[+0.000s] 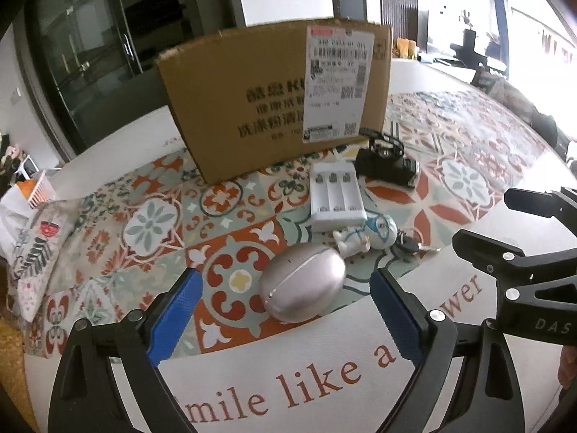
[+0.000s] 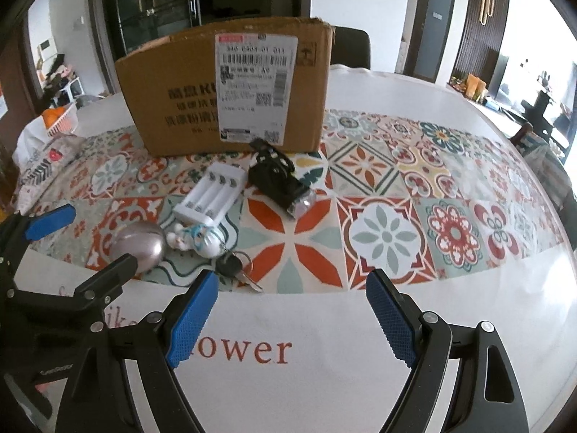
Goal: Organize rigid objects
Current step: 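Move the left tool to the silver oval case while the right tool approaches the figurine, then close the left gripper on the silver case while the right gripper grasps the figurine, then lift the silver case and figurine with both tools over the box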
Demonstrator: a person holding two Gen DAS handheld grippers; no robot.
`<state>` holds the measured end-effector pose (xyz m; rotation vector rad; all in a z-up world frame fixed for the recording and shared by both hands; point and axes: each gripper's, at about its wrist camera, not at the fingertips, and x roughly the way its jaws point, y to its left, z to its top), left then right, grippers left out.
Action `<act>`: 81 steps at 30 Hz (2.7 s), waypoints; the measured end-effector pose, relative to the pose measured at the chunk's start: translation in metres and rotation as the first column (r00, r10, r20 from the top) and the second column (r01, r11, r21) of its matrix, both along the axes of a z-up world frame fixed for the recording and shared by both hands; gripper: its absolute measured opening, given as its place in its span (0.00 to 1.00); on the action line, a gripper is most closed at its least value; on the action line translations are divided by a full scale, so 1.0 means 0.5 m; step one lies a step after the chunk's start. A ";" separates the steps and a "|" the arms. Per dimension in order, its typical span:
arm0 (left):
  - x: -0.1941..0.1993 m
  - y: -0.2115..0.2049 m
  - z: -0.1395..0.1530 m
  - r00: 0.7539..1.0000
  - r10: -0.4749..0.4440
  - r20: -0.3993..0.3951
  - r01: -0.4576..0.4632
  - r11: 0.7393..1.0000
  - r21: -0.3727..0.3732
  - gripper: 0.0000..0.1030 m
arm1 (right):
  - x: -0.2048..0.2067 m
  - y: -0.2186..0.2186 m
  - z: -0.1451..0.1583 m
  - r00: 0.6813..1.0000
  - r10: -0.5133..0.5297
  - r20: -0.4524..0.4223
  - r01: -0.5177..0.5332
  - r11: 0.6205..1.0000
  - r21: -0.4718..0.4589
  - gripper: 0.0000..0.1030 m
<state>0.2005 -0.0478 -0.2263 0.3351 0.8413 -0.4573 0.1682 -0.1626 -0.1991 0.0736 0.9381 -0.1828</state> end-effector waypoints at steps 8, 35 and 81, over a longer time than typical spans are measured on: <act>0.023 -0.011 -0.046 0.998 -0.014 -0.056 0.013 1.000 -0.028 0.84 | 0.011 -0.004 -0.037 1.000 -0.013 -0.029 0.013 1.000 0.003 0.82; 0.033 0.010 -0.032 0.999 0.022 -0.040 -0.025 0.997 -0.075 0.59 | 0.036 0.007 -0.041 0.999 0.032 0.013 -0.032 0.999 0.035 0.82; 0.057 0.095 -0.006 0.992 0.126 -0.032 -0.129 0.986 -0.110 0.59 | 0.102 0.107 -0.072 0.979 0.191 0.074 -0.195 0.980 0.047 0.52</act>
